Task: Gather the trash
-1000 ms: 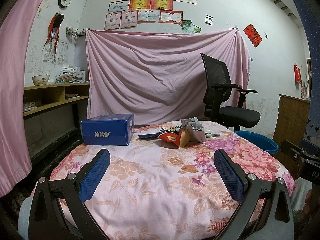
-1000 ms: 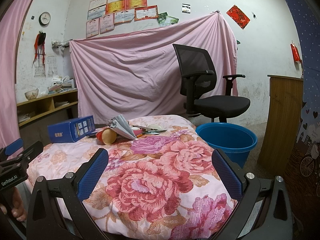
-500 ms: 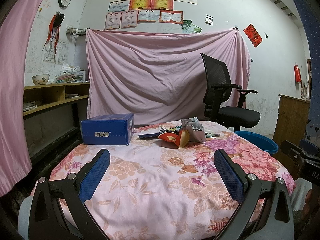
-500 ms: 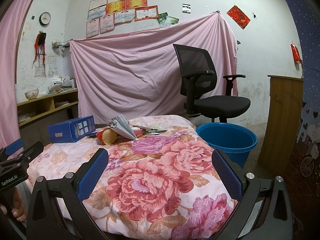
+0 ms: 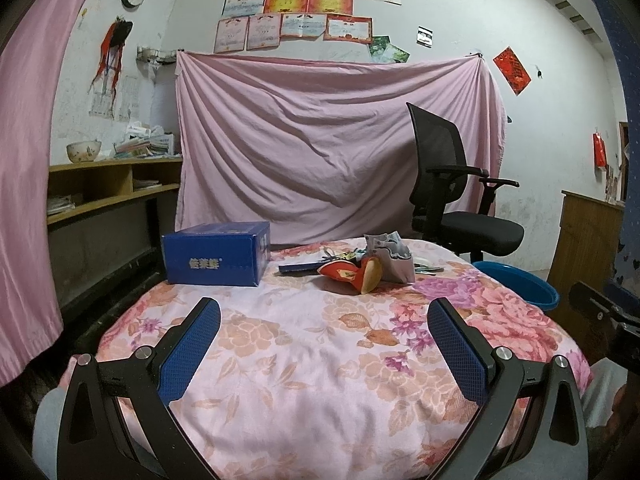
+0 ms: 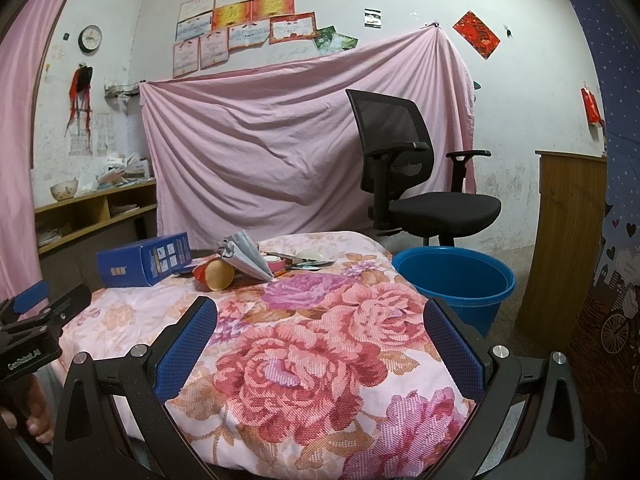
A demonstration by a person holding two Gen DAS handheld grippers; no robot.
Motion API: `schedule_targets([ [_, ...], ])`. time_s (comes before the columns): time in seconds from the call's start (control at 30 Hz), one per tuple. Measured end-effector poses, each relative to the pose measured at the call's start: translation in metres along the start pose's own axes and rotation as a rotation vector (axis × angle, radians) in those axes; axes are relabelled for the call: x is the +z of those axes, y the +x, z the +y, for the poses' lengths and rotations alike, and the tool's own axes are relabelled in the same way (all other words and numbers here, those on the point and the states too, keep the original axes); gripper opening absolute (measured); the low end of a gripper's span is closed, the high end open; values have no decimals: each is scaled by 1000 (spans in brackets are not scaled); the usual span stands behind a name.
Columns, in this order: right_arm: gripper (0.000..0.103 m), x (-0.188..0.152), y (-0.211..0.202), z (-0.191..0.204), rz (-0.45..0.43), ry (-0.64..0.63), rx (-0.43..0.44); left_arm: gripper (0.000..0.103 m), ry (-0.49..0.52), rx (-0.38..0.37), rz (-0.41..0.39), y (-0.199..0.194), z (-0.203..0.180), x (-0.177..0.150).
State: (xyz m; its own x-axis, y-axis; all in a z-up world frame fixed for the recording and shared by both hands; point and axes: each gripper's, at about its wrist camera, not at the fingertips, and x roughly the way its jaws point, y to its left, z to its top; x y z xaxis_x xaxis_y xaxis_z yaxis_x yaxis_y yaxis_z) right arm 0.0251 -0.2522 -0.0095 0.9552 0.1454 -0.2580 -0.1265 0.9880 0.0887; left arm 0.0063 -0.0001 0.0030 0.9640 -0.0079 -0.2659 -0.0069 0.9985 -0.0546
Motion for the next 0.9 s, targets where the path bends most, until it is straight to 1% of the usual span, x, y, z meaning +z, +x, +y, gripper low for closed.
schedule_targets([
  [0.1, 103, 6, 0, -1, -3, 11, 11, 102, 3, 0, -9, 7, -1, 7],
  [0.2, 103, 18, 6, -3, -7, 27, 42, 102, 9, -3, -14, 20, -1, 18],
  [0.3, 103, 32, 17, -5, -20, 24, 55, 102, 21, 2, -27, 36, 0, 29],
  [0.47, 103, 61, 48, -7, -69, 12, 84, 102, 32, 2, -53, 70, 4, 46],
  [0.6, 103, 76, 79, -4, -77, -13, 110, 102, 40, 5, -54, 97, 9, 56],
  [0.7, 103, 81, 109, 1, -49, -30, 150, 102, 48, 14, -45, 117, 17, 60],
  [0.73, 103, 82, 120, 4, -26, -40, 164, 102, 49, 18, -36, 124, 19, 61],
  [0.83, 103, 80, 154, 14, 84, -97, 176, 102, 47, 11, 5, 140, 28, 59],
  [0.9, 103, 73, 171, 18, 154, -148, 191, 102, 46, -4, 51, 152, 33, 55],
])
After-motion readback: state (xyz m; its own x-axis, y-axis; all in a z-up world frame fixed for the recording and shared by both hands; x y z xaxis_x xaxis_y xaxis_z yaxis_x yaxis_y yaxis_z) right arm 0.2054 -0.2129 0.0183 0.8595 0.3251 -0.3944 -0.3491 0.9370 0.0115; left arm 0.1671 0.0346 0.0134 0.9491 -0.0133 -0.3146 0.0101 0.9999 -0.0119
